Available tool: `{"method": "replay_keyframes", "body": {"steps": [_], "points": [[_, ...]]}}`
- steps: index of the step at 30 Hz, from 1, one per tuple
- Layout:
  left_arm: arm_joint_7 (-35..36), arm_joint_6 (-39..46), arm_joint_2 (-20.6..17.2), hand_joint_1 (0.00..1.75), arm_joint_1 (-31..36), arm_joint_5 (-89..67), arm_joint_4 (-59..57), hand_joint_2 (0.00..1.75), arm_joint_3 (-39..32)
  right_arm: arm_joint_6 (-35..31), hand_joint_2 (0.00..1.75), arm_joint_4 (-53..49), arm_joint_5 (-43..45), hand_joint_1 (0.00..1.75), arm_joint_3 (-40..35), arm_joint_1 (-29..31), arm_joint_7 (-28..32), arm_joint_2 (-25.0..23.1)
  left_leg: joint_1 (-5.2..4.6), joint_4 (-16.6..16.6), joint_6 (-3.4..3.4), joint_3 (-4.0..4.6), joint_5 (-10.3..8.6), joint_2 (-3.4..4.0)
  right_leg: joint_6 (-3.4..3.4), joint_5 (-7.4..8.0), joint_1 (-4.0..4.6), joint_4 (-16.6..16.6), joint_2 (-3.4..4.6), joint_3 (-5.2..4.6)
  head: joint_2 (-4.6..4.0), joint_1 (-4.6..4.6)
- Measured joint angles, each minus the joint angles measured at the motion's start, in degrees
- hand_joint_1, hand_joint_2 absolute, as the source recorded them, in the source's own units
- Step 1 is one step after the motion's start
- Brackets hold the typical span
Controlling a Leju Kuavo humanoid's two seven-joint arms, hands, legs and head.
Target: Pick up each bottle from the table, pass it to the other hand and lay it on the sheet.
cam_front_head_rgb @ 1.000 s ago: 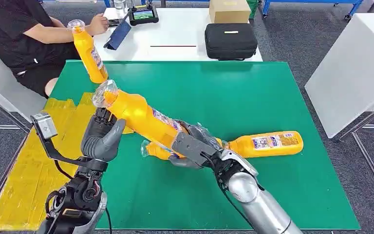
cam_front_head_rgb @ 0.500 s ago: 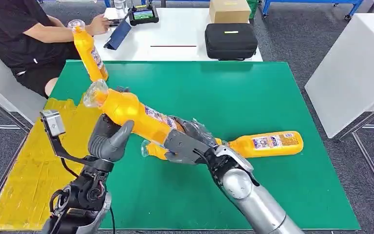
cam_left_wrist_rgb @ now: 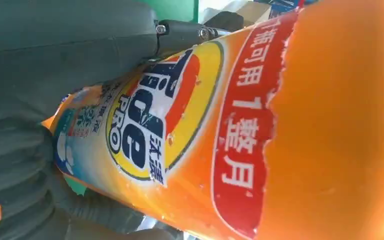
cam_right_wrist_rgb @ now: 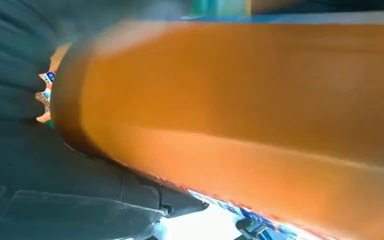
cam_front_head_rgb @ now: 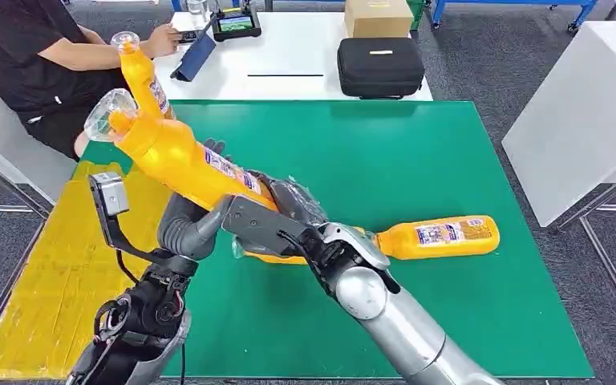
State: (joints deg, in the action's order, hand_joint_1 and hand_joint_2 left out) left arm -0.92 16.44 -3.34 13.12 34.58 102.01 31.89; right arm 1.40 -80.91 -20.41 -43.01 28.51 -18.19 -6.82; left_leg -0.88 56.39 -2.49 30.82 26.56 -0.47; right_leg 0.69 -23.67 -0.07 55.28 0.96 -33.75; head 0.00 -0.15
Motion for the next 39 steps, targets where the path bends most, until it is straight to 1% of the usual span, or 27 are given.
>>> {"method": "replay_keyframes", "body": {"steps": [5, 10, 11, 12, 16, 24, 35, 36, 37, 38, 39], "points": [[-0.48, 0.61, -0.53, 0.00, 0.18, 0.15, -0.17, 1.75, 0.42, 0.00, 1.75, 0.28, 0.50, 1.75, -0.37, 0.24, -0.11, -0.15, -0.02, 0.00, 0.00, 0.03, 0.00, -0.01, 0.00, 0.00, -0.02, -0.01, 0.00, 0.00, 0.00, 0.00], [-2.36, 3.82, -0.79, 0.00, 0.05, -0.13, -0.17, 1.75, 0.83, 0.06, 1.75, 0.57, 1.11, 1.75, -2.22, 0.23, -0.28, -0.59, -0.02, 0.00, -0.01, 0.05, 0.01, 0.00, 0.00, 0.00, -0.01, -0.01, 0.00, -0.03, 0.00, 0.00], [-2.87, 4.35, -0.85, 0.96, -0.17, -0.20, -0.17, 1.75, 0.83, 0.04, 1.75, 0.61, 1.16, 1.75, -2.95, 0.21, -0.28, -0.74, -0.01, 0.00, -0.01, 0.05, 0.01, 0.01, 0.00, 0.00, -0.01, -0.01, 0.00, -0.05, 0.00, -0.04], [-3.30, 4.68, -1.01, 1.75, -0.43, -0.31, -0.15, 1.75, 0.85, 0.04, 1.75, 0.63, 1.16, 1.75, -3.45, 0.28, -0.31, -0.77, -0.01, 0.00, -0.01, 0.05, 0.01, 0.00, 0.00, 0.00, 0.00, -0.01, 0.00, -0.06, 0.00, -0.04], [-4.26, 5.58, -1.31, 1.75, -1.23, -0.31, -0.04, 1.75, 0.87, 0.39, 1.75, 0.96, 1.51, 1.75, -4.50, 0.50, -0.44, -0.77, 0.00, 0.00, -0.01, 0.08, 0.01, 0.00, 0.00, 0.00, 0.00, -0.01, 0.00, -0.07, 0.00, -0.02], [-6.99, 8.07, -2.14, 1.75, -3.27, -0.35, 1.18, 1.75, 0.46, 0.85, 1.75, 3.91, 3.82, 1.75, -8.46, 3.80, 0.20, -0.74, 0.00, 0.00, 0.00, 0.07, 0.00, 0.00, 0.00, 0.00, 0.00, 0.00, 0.00, -0.07, 0.00, -0.02], [-7.56, 8.07, -2.86, 1.75, -4.88, -0.41, 1.62, 1.75, -0.09, 0.87, 1.75, 5.35, 4.13, 1.75, -10.01, 4.25, 0.39, -0.74, -0.01, 0.00, 0.00, 0.09, 0.00, -0.01, 0.00, 0.00, -0.01, -0.01, 0.00, -0.08, 0.00, 0.00], [-7.67, 8.07, -2.89, 1.75, -5.00, -0.46, 1.66, 1.75, -0.13, 0.87, 1.75, 5.42, 4.13, 1.61, -10.08, 4.25, 0.44, -0.74, -0.01, 0.00, 0.00, 0.09, 0.00, 0.00, 0.00, 0.00, -0.01, -0.01, 0.00, -0.08, 0.00, -0.02], [-7.78, 8.07, -2.91, 1.75, -5.13, -0.61, 1.73, 1.75, -0.18, 0.87, 1.75, 5.51, 4.13, 1.10, -10.19, 4.25, 0.44, -0.74, -0.01, 0.00, 0.00, 0.09, 0.00, 0.00, 0.00, 0.00, -0.01, -0.01, 0.00, -0.08, 0.00, -0.02], [-8.04, 8.09, -2.95, 1.75, -5.28, -0.98, 1.77, 1.75, -0.22, 0.87, 1.75, 5.57, 4.09, 0.26, -10.32, 4.27, 0.44, -0.74, -0.01, 0.00, 0.00, 0.09, 0.00, 0.00, 0.00, 0.00, -0.01, -0.01, 0.00, -0.08, 0.00, 0.00], [-8.40, 8.26, -3.02, 1.75, -5.58, -1.60, 1.90, 1.75, -0.26, 0.92, 1.75, 5.66, 3.91, 0.00, -10.40, 4.30, 0.44, -0.74, -0.01, 0.00, 0.00, 0.09, 0.00, 0.01, 0.00, 0.00, -0.01, -0.01, 0.00, -0.09, 0.00, 0.00]]}}
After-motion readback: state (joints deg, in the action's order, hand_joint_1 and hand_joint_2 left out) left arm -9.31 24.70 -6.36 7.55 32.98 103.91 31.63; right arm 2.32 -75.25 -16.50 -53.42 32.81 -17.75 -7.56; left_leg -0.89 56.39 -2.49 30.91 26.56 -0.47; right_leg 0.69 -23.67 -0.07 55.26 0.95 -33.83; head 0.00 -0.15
